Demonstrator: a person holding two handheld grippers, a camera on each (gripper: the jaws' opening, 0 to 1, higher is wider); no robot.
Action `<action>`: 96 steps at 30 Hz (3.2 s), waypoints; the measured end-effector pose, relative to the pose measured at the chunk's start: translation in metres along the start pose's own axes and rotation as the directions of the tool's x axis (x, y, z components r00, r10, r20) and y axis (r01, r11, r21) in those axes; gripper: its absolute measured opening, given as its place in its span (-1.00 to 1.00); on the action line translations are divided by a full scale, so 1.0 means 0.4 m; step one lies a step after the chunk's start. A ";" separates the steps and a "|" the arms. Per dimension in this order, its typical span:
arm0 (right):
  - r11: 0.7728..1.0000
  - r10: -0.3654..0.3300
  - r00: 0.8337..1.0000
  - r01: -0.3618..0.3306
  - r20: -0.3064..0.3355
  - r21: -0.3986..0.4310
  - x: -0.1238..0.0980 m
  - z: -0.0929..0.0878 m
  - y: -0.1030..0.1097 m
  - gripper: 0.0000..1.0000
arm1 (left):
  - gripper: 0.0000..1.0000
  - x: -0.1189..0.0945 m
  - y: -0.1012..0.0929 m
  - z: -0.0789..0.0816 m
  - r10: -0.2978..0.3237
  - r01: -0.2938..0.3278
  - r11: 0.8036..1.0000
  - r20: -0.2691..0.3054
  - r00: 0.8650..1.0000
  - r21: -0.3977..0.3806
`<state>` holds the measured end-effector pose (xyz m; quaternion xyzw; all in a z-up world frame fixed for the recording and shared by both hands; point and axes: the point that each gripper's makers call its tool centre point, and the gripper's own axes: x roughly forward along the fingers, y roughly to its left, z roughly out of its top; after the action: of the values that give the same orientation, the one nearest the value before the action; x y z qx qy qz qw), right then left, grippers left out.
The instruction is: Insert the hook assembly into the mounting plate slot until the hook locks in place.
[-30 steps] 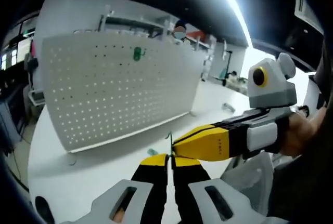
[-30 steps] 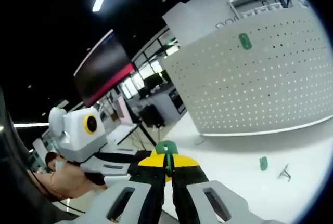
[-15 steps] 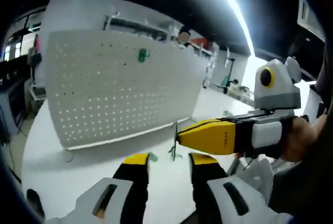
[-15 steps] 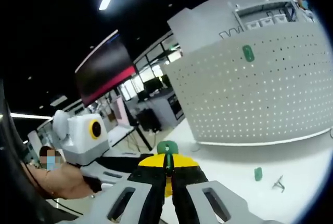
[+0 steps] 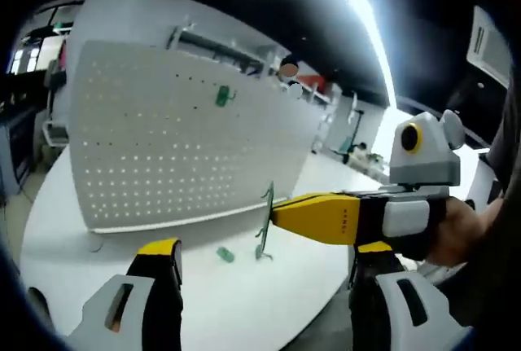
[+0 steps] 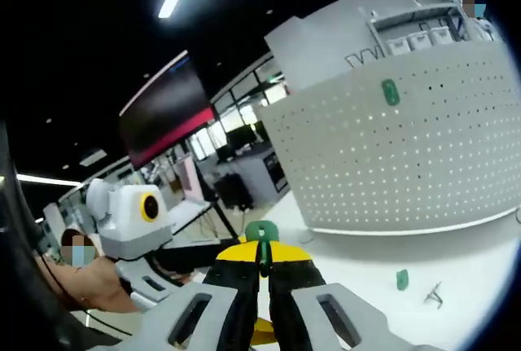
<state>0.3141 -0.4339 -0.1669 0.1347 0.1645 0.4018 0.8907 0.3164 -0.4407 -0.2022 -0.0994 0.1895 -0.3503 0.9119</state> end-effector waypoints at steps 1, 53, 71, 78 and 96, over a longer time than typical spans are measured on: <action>1.000 -0.002 1.000 0.002 0.001 0.001 -0.001 0.002 -0.002 -0.99 | 0.76 0.000 0.002 -0.001 0.002 -0.002 1.000 -0.002 1.000 0.002; 0.881 -0.388 0.887 0.436 0.250 -0.181 0.058 0.383 -0.453 -0.99 | 1.00 -0.004 0.069 -0.032 0.066 -0.064 0.997 -0.041 0.997 0.045; 0.835 -0.464 0.835 0.524 0.297 -0.169 0.089 0.462 -0.566 -0.99 | 1.00 -0.006 0.088 -0.032 0.081 -0.079 0.996 -0.050 0.995 0.052; 0.827 -0.478 0.827 0.537 0.295 -0.167 0.098 0.459 -0.579 -0.99 | 0.96 -0.011 0.099 -0.039 0.098 -0.096 0.995 -0.053 0.994 0.033; 0.799 -0.527 0.793 0.585 0.306 -0.139 0.107 0.451 -0.607 -0.99 | 0.94 -0.015 0.115 -0.039 0.111 -0.110 0.994 -0.049 0.993 0.017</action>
<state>0.5761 -0.5765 -0.1012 0.0277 0.0355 0.1158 0.9922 0.3336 -0.4036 -0.2292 -0.0737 0.2147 -0.3030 0.9255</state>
